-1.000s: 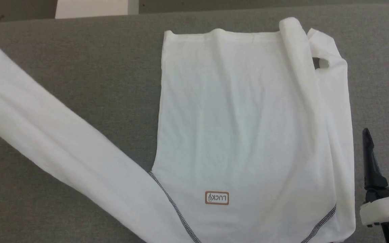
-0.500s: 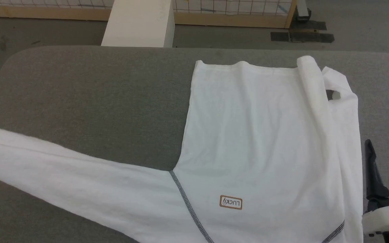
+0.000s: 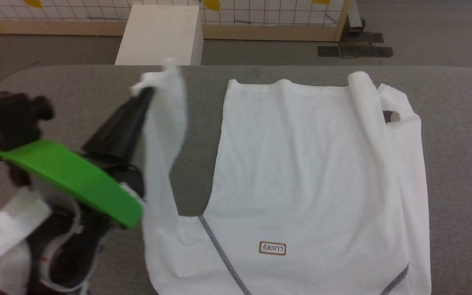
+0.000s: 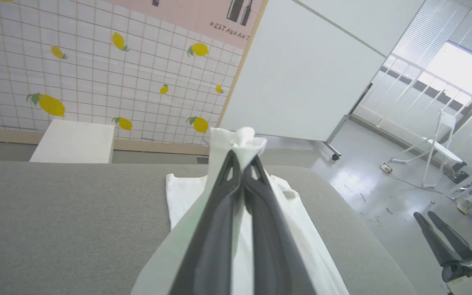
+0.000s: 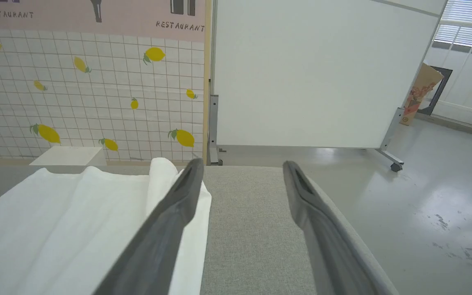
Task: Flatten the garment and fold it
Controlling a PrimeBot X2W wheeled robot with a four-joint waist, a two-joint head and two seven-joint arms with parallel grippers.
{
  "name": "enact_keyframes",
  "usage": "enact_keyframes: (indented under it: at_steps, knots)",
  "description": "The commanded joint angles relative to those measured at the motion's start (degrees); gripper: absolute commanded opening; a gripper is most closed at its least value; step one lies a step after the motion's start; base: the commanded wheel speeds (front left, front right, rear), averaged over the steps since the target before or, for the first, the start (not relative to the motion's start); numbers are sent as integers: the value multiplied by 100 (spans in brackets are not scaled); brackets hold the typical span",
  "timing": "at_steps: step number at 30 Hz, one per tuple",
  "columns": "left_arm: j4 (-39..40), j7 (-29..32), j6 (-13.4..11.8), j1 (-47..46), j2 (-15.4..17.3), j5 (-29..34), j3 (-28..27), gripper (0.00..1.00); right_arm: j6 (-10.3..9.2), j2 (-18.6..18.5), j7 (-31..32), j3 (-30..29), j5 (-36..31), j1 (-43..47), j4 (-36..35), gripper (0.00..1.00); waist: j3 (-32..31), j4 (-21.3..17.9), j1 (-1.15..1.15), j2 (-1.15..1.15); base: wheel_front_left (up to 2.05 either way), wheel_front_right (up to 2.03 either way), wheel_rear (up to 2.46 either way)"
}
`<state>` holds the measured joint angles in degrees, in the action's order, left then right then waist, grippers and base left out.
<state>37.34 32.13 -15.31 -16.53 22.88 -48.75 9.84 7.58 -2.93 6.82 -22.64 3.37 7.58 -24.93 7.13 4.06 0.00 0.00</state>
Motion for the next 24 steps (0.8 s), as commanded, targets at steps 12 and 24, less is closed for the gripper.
enact_keyframes:
  at_steps: [12, 24]
  knots:
    - [-1165, -524, 161, -843, -1840, 702, 2911, 0, -9, 4, -53, -310, 149, -252, 16, 100, 389, -543, 0, 0, 0, 0, 0]
    - [-4159, -1774, 422, -1168, -1998, 244, 5238, 0, -9, 5, -152, -12, 241, -400, 301, 100, 763, -1029, 0, 0, 0, 0, 0]
